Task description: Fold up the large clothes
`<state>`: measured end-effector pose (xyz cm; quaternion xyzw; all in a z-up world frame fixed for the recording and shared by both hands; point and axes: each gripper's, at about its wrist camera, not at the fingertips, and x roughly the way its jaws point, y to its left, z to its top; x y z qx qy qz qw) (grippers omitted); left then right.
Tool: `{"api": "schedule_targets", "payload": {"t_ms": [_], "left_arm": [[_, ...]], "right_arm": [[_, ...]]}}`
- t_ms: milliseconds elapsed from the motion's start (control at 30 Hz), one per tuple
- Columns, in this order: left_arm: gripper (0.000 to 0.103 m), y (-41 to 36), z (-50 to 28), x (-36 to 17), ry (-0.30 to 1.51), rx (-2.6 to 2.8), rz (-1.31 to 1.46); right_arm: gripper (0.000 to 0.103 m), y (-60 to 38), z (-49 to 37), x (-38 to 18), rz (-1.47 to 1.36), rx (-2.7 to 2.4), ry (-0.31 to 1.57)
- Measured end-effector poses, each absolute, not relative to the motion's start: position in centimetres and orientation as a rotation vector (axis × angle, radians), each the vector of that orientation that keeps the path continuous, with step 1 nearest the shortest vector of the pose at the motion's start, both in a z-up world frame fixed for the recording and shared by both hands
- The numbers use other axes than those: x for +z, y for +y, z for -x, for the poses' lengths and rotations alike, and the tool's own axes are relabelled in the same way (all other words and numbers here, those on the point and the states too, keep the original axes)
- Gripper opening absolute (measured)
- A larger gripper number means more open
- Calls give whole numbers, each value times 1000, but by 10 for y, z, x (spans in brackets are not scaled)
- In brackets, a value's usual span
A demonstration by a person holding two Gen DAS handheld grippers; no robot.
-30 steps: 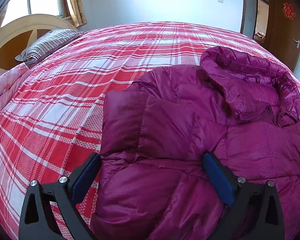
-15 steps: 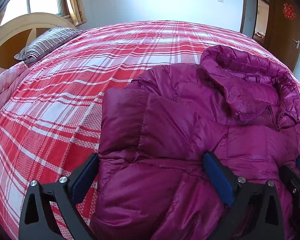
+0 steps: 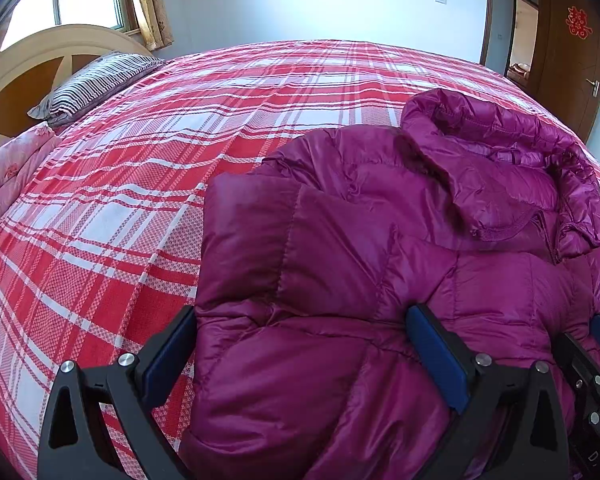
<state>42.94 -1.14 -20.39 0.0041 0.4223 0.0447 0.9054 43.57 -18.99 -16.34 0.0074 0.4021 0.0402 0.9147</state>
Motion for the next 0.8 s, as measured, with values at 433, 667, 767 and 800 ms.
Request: {"api": "schedule_targets", "payload": {"t_ms": [433,667,767,800], "left_arm": [[102,-9,-430,-206,880,80,12],[102,-6,-430,-206,880,74,23],[102,-7,-430,-206,880,74,18],[102,-7,-430,-206,880,74,18]], "right_arm": [[65,-193,-436,-163,-37,101,825],[61,-205,-411,-148,-34,125,761],[61,-208,-415,-157,-13,131,802],[61,-210,-419,-159,-23,139,818]]}}
